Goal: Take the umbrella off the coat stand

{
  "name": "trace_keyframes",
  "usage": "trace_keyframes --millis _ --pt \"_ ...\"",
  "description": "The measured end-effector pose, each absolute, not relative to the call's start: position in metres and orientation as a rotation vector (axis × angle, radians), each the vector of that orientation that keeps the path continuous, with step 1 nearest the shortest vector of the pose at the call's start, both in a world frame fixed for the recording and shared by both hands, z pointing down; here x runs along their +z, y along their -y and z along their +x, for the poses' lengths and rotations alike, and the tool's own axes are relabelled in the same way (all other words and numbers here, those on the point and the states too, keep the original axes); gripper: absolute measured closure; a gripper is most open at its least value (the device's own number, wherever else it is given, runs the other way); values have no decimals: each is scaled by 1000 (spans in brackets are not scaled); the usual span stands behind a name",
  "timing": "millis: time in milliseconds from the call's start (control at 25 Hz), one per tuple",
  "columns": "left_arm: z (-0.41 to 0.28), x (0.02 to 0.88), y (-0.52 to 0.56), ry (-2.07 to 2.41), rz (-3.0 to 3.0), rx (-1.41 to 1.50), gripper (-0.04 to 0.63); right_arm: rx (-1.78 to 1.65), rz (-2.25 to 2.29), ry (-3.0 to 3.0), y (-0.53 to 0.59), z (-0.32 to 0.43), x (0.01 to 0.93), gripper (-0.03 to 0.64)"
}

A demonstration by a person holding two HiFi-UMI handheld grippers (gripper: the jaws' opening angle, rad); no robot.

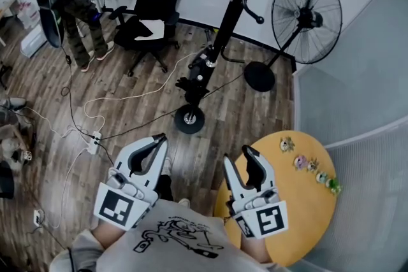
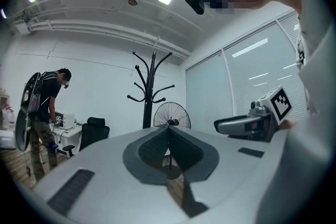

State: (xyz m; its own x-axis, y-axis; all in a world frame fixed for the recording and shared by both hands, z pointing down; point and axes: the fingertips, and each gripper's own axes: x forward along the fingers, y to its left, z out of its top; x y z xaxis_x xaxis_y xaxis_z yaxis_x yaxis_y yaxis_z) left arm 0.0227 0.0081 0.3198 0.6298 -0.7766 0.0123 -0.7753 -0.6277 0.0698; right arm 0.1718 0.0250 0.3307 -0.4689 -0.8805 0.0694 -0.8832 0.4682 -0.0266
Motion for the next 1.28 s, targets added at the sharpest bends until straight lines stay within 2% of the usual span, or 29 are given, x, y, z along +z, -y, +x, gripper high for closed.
trace_keyframes --millis 1280 --pt "-37 298 163 1291 2816 -75 588 21 1617 2649 146 108 308 433"
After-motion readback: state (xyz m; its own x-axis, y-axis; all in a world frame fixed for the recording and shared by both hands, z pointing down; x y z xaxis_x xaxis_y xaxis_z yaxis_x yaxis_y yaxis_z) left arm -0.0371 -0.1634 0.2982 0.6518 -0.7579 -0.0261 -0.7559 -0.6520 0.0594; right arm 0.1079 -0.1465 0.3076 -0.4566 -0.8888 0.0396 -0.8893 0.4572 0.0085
